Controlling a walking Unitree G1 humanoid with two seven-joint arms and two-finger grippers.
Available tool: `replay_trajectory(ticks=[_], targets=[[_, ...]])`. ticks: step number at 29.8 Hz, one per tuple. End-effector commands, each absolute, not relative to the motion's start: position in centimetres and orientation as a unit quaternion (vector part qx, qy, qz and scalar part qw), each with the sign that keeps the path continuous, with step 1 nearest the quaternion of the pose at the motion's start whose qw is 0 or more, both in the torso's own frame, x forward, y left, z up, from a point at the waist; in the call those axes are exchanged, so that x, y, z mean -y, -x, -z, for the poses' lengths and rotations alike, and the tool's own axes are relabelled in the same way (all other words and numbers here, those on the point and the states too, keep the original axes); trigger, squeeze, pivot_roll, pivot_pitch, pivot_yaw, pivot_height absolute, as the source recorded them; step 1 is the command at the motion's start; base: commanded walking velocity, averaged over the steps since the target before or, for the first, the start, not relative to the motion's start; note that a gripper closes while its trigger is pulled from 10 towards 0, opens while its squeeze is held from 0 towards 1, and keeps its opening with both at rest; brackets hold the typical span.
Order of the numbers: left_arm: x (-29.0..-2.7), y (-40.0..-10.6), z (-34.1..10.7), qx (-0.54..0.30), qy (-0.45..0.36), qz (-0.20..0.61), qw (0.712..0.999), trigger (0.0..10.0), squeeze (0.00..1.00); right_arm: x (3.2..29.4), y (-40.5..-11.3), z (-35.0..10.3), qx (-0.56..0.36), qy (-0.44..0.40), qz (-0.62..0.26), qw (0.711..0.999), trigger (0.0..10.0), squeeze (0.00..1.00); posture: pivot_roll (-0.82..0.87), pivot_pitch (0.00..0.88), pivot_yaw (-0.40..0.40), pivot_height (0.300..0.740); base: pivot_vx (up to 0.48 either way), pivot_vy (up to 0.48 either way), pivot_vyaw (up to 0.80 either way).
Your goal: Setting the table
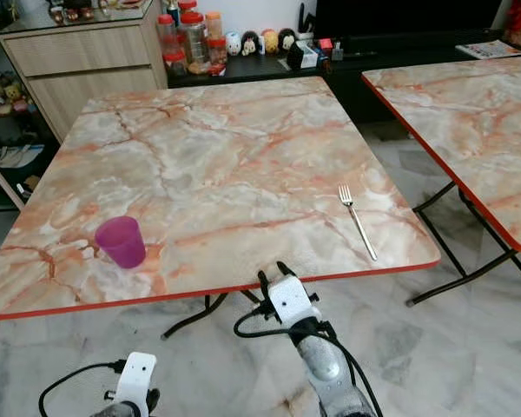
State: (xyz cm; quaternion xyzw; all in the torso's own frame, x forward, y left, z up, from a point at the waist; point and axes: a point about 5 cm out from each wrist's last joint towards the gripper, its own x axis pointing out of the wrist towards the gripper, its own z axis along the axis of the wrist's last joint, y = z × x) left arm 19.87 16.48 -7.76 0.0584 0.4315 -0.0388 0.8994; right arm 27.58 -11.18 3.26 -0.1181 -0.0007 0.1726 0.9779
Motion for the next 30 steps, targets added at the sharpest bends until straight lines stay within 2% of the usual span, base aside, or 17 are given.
replay_trajectory(ticks=[1, 5, 10, 13, 18, 30], targets=[[-16.7, -19.7, 7.8, -0.437, -0.069, 0.044, 0.896, 10.0, 0.00, 10.9, -28.8, -4.0, 0.000, 0.095, -0.157, 0.983, 10.0, 0.00, -0.10, 0.000, 0.069, 0.740, 0.000, 0.000, 0.00], [-16.5, -19.9, 7.8, -0.434, -0.069, 0.044, 0.897, 10.0, 0.00, 9.9, -29.9, -5.1, 0.006, 0.052, -0.150, 0.987, 10.0, 0.00, -0.09, 0.000, 0.067, 0.740, 0.000, 0.000, 0.00], [-16.6, -20.0, 7.7, -0.432, -0.066, 0.039, 0.899, 10.0, 0.00, 9.3, -30.8, -5.5, -0.002, 0.055, -0.148, 0.987, 10.0, 0.00, -0.08, 0.000, 0.064, 0.740, 0.000, 0.000, 0.00], [-16.6, -20.0, 7.7, -0.432, -0.066, 0.038, 0.899, 10.0, 0.00, 9.5, -31.4, -5.9, -0.006, 0.047, -0.130, 0.990, 10.0, 0.00, -0.08, 0.000, 0.064, 0.740, 0.251, 0.000, 0.00], [-16.6, -20.0, 7.7, -0.432, -0.065, 0.037, 0.899, 10.0, 0.00, 9.8, -31.9, -6.2, -0.006, 0.051, -0.121, 0.991, 10.0, 0.00, -0.08, 0.000, 0.065, 0.740, 0.258, 0.000, 0.60], [-16.7, -20.2, 7.6, -0.431, -0.063, 0.035, 0.899, 10.0, 0.00, 10.2, -32.3, -6.4, -0.008, 0.049, -0.109, 0.993, 10.0, 0.00, -0.08, 0.000, 0.067, 0.740, 0.258, 0.000, 0.07]])
